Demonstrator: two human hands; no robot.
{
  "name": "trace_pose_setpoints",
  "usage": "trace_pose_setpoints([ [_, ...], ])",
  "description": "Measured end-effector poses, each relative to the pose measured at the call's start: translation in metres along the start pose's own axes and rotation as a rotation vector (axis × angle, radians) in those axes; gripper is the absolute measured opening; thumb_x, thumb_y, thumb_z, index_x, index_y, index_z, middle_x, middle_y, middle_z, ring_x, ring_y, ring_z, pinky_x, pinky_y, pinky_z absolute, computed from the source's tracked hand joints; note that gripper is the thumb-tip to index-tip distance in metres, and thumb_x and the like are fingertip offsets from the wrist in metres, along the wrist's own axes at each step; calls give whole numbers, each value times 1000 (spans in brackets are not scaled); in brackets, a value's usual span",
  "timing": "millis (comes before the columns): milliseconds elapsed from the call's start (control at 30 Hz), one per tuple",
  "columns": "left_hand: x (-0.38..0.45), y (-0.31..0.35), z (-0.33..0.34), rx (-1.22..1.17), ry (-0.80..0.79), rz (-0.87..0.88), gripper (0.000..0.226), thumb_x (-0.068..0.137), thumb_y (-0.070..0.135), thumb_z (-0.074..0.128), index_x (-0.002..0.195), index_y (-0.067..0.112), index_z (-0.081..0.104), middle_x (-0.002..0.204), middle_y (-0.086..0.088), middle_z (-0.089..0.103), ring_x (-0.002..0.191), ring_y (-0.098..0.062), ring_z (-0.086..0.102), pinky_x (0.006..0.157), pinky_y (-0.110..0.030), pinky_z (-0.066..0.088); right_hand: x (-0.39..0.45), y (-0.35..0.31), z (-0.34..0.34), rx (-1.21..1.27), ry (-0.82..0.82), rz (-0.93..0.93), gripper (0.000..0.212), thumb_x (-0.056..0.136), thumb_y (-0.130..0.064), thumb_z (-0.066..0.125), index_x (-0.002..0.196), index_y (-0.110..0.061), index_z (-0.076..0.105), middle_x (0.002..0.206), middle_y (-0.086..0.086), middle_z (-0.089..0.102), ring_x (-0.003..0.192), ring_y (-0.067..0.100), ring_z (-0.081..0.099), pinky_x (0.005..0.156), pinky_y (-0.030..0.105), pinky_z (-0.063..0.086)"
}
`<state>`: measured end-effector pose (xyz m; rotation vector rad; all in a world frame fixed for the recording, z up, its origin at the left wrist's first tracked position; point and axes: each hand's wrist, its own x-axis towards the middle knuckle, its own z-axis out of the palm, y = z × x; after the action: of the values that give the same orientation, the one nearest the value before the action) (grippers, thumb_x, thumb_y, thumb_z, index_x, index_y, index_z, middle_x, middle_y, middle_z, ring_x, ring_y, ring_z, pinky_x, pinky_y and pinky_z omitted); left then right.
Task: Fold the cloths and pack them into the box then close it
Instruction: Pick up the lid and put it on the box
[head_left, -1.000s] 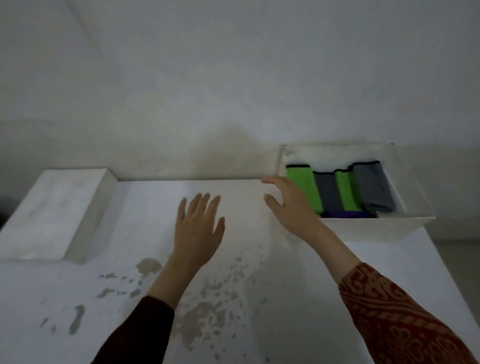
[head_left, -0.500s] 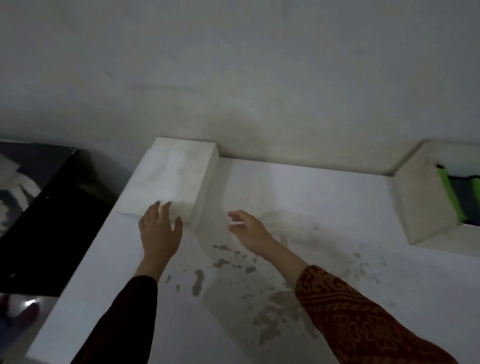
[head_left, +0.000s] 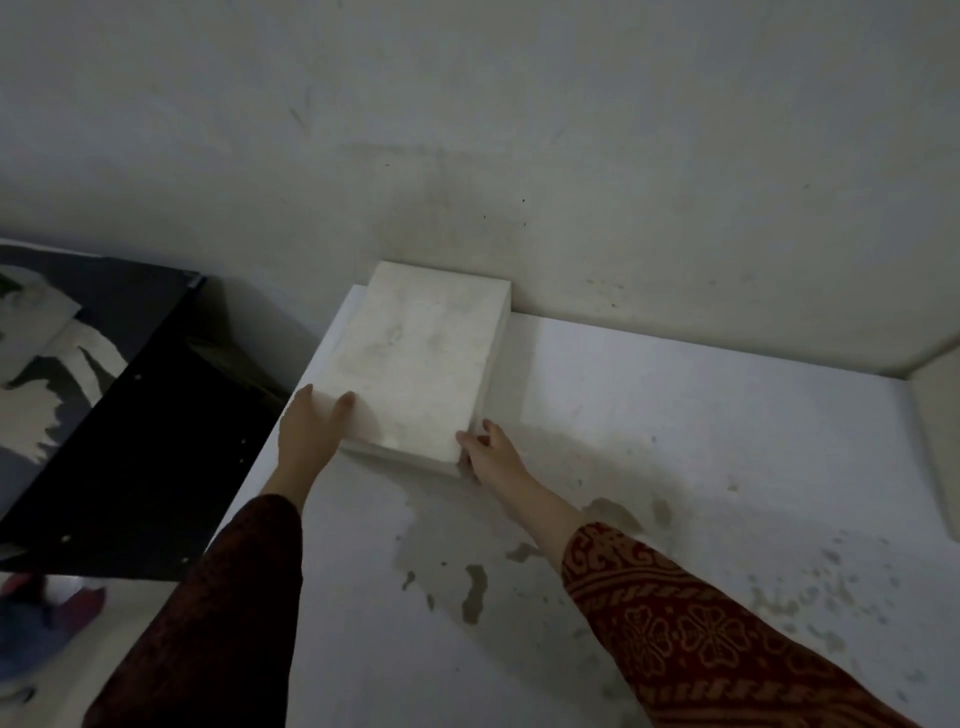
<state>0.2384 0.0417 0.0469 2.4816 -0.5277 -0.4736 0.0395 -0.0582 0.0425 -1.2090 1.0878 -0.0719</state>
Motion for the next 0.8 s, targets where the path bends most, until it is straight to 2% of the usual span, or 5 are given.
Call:
trace_pose_setpoints([
  [200,-25,7,-4,-245,54,-14,46,84,39,64,113,4,58,110,-13,62,102,-31,57,83,-36,43,4,-3,6,-60,104,62,75,84,-60,47,140,-14,30,143,9,31,129,32,38,108,45,37],
  [367,-72,18,6,-424,176,-19,43,83,42,64,111,11,58,102,1,58,91,-17,53,77,-30,41,-12,0,-10,186,162,-21,52,87,-53,50,120,-22,26,131,9,40,113,26,47,101,49,44],
  [500,-103,27,9,-502,238,-17,41,83,41,64,111,11,60,102,1,60,92,-16,54,77,-28,42,-41,6,-30,211,129,-119,51,92,-48,45,131,-25,21,128,5,43,108,22,48,94,42,47],
  [600,-125,35,12,-589,191,32,34,88,35,58,114,12,61,106,1,61,95,-17,55,79,-25,45,-66,22,-49,260,136,-214,50,93,-44,46,134,-29,22,130,4,45,106,18,50,86,31,49],
  [800,-172,70,25,-748,-46,50,33,94,31,48,122,16,58,112,0,57,101,-21,51,86,-32,39,-122,50,-106,378,172,-245,40,94,-40,45,131,-36,29,127,4,51,108,23,58,88,46,54],
])
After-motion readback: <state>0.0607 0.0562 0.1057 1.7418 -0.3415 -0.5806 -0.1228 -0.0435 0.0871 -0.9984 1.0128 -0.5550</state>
